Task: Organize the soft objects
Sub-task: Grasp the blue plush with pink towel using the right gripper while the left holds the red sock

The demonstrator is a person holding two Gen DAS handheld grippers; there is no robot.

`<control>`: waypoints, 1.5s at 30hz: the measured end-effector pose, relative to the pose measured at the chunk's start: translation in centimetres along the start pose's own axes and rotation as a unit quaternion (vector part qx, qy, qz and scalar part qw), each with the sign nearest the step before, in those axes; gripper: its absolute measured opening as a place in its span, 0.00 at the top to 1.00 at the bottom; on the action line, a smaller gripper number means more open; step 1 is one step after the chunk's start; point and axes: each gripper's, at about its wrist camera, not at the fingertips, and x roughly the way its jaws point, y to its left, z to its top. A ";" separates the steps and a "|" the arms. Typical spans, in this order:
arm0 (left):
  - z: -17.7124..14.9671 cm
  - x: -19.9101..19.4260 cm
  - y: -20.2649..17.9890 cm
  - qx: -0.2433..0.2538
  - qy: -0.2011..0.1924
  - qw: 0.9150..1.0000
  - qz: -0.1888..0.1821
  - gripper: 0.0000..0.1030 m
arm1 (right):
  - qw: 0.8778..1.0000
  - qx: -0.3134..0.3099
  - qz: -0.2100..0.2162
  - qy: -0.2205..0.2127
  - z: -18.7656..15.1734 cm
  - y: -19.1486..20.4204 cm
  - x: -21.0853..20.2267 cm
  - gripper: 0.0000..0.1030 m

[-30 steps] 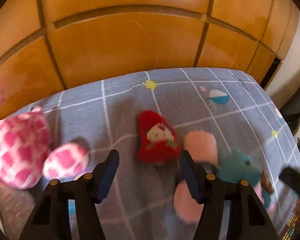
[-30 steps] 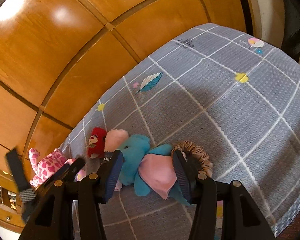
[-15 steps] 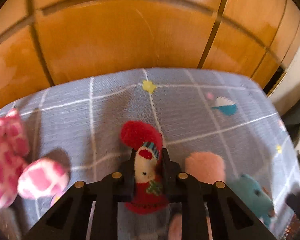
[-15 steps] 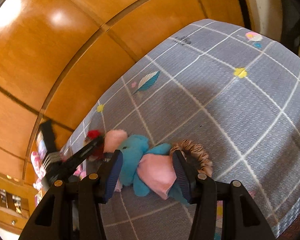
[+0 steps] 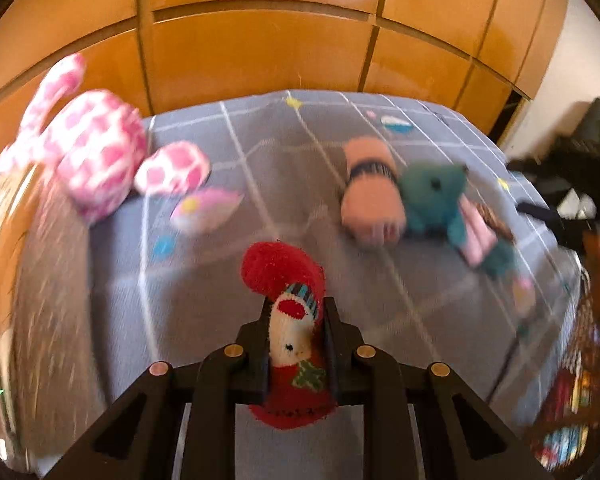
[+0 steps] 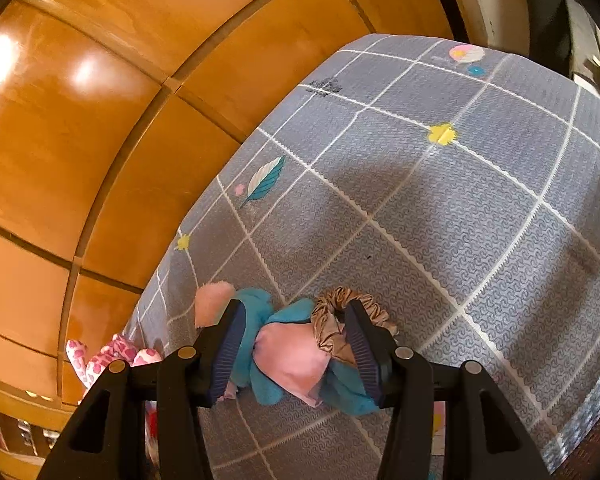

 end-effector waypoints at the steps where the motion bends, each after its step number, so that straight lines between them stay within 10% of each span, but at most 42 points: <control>1: -1.1 -0.7 0.2 0.002 0.000 1.000 -0.002 0.80 | 1.000 0.011 0.000 -0.003 0.1 -0.4 -0.1 0.49; 14: -10.9 -5.5 3.7 -0.026 -0.012 1.000 -0.010 0.79 | 0.988 -0.140 -0.040 0.047 -2.5 4.4 1.8 0.49; 28: -11.9 -5.6 5.5 -0.069 -0.027 0.996 -0.049 0.75 | 0.843 -0.471 -0.240 0.093 -7.3 11.7 8.8 0.39; 32: -12.3 -5.8 5.3 -0.065 -0.032 0.997 -0.041 0.74 | 0.853 -0.459 -0.231 0.094 -7.5 10.1 10.7 0.38; 35: -12.6 -5.8 5.2 -0.070 -0.037 0.996 -0.042 0.74 | 0.867 -0.438 -0.226 0.077 -6.6 9.8 10.1 0.72; 39: -13.2 -6.2 5.1 -0.074 -0.040 0.996 -0.039 0.74 | 0.886 -0.399 -0.218 0.097 -5.6 8.8 10.2 0.71; 45: -13.7 -6.2 4.2 -0.063 -0.049 0.996 -0.027 0.74 | 0.882 -0.405 -0.223 0.094 -5.6 8.4 10.4 0.71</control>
